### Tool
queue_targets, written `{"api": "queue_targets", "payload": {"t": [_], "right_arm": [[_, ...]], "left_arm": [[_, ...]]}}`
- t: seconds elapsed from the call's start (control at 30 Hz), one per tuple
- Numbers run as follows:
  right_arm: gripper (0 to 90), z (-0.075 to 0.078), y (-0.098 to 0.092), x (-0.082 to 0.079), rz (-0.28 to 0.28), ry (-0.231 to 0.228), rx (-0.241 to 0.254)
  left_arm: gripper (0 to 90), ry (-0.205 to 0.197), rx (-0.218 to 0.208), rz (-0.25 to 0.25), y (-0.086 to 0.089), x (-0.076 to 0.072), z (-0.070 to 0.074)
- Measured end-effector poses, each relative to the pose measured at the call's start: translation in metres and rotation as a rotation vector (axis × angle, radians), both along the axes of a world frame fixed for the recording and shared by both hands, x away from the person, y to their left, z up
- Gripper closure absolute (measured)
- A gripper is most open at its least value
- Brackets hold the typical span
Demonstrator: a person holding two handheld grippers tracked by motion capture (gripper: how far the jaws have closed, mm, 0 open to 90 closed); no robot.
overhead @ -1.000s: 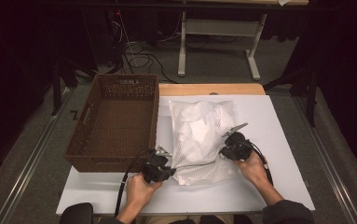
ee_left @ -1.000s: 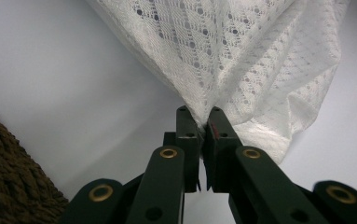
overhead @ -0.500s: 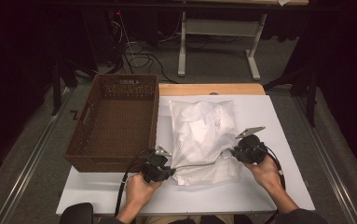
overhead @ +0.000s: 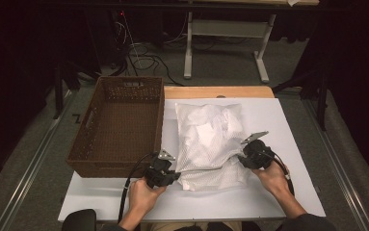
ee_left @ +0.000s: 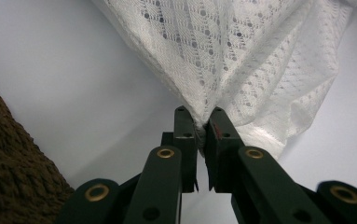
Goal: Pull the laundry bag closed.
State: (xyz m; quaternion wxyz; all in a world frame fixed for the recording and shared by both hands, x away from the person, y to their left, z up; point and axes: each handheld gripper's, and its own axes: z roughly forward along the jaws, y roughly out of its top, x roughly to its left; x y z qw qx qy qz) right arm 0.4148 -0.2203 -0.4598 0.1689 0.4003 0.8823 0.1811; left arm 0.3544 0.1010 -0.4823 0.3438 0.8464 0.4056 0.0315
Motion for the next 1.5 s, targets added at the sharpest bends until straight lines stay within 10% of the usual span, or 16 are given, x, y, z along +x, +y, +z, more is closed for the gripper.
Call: {"api": "queue_targets", "payload": {"t": [0.17,0.53,0.97,1.23,1.5], "right_arm": [[86.8,0.003,-0.004,-0.002,0.028,0.007,0.01],[83.6,0.02,-0.028,-0.037,0.048,0.04,0.016],[78.8,0.035,-0.005,-0.061,0.132,-0.01,0.042],[84.6,0.009,0.007,-0.051,0.113,0.099,0.021],[85.1,0.003,0.006,-0.034,0.057,0.079,-0.032]], "left_arm": [[83.6,0.0,0.001,0.001,0.001,0.0,0.0],[83.6,0.012,-0.01,0.007,-0.001,-0.002,0.002],[83.8,0.014,-0.001,-0.003,0.0,-0.003,0.002],[83.8,0.019,-0.004,-0.004,0.0,-0.003,0.001],[84.7,0.022,-0.005,-0.002,0.0,-0.003,0.002]]}}
